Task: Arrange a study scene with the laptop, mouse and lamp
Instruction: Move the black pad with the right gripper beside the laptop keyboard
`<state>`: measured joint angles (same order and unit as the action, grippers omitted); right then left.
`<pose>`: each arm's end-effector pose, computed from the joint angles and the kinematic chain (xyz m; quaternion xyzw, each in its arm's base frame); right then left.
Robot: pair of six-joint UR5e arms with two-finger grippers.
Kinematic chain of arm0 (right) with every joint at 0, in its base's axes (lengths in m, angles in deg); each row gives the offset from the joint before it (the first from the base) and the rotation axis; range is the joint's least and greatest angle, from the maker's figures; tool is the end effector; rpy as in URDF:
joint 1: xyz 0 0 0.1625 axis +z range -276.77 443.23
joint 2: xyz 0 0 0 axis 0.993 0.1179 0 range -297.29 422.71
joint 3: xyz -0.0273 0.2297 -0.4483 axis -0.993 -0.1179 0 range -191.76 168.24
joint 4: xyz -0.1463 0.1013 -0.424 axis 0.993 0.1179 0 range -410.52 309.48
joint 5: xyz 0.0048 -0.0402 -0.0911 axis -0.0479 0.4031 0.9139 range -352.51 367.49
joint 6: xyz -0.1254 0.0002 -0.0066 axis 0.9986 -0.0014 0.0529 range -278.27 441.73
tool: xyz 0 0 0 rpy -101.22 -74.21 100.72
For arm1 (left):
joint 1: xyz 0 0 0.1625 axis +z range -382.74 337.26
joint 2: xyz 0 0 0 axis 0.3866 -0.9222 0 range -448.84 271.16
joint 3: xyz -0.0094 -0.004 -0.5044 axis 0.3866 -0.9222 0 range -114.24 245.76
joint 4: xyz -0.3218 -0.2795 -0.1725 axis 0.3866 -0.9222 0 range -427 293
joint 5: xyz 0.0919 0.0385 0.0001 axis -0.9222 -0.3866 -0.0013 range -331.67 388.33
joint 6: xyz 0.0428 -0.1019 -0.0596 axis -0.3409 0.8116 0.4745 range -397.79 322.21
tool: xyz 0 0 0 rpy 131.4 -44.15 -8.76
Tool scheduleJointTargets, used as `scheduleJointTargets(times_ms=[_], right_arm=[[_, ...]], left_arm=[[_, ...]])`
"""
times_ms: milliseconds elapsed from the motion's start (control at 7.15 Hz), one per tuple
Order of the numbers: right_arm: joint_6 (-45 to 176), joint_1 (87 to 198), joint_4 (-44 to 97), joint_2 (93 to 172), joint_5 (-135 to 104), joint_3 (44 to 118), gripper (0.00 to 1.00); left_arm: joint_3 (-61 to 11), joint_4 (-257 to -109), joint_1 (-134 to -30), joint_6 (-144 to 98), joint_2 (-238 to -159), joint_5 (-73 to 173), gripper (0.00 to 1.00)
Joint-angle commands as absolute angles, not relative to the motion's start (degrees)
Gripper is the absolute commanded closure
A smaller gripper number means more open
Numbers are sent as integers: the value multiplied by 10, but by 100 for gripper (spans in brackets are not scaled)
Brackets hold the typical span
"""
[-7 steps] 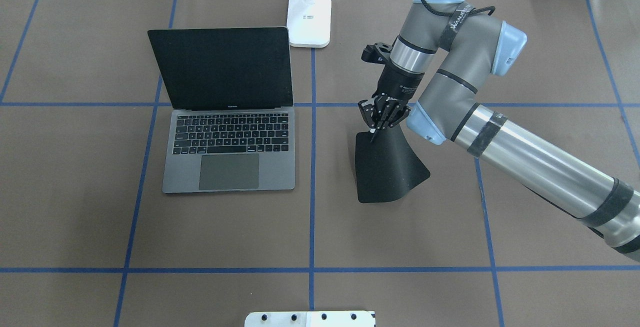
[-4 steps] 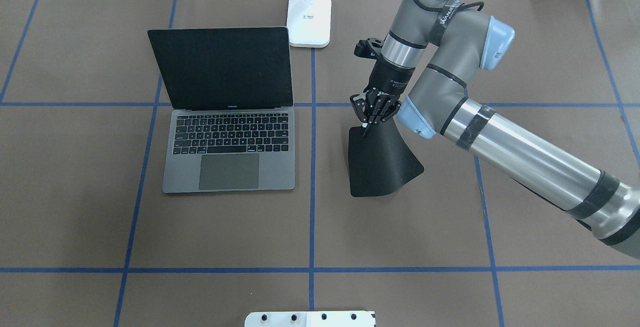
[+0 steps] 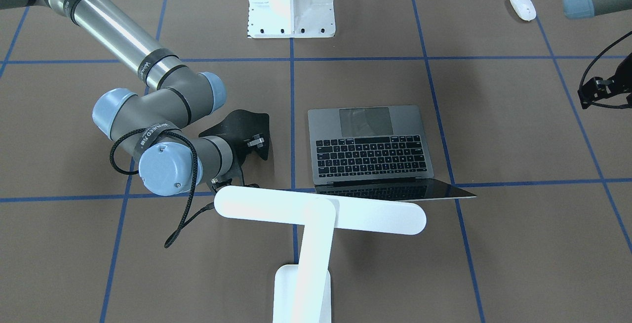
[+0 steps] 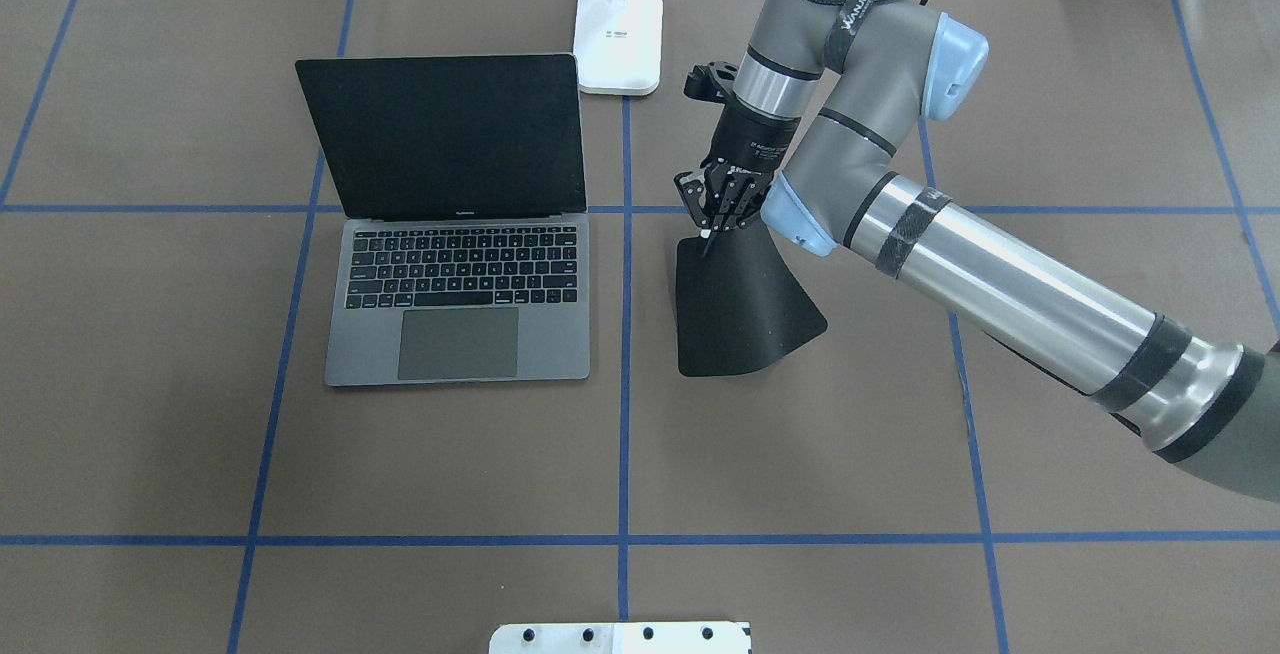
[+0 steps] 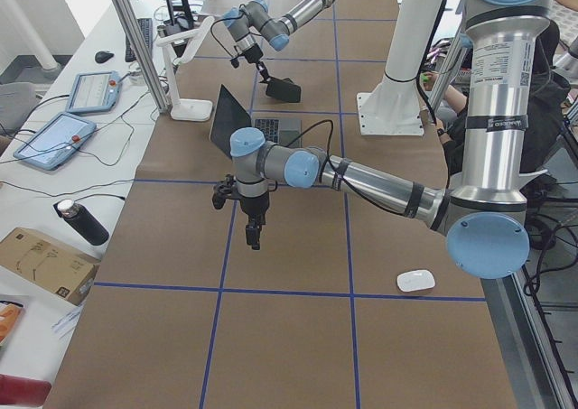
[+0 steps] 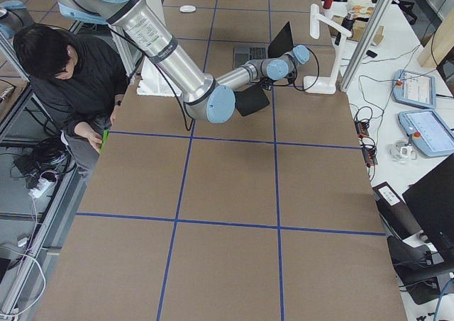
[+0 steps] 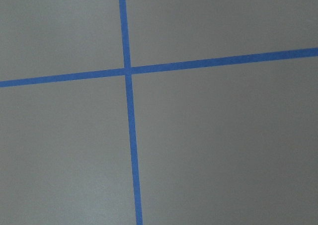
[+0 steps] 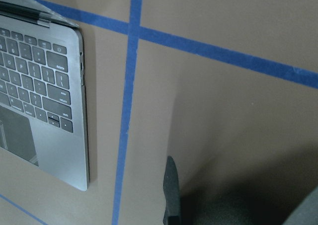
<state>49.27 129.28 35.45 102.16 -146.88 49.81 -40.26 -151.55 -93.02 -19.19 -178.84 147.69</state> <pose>-0.6175 -0.6695 0.3222 -0.1705 -0.5261 -0.2024 0.8082 0.1149 -0.5335 0.6348 0.0014 0.2677 0.0329 0.9629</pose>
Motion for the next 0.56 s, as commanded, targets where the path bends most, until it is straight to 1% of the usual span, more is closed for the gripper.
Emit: scheduleJointTargets(times_ms=[0,420], right_arm=[[480,1293,341,1014,-1469,477,100],[476,1286,340,1002,-1474,475,100]], left_arm=[[-402,-1515,-931,-192,-1789,1477,0],[-402,-1515,-931,-191,-1795,1477,0]])
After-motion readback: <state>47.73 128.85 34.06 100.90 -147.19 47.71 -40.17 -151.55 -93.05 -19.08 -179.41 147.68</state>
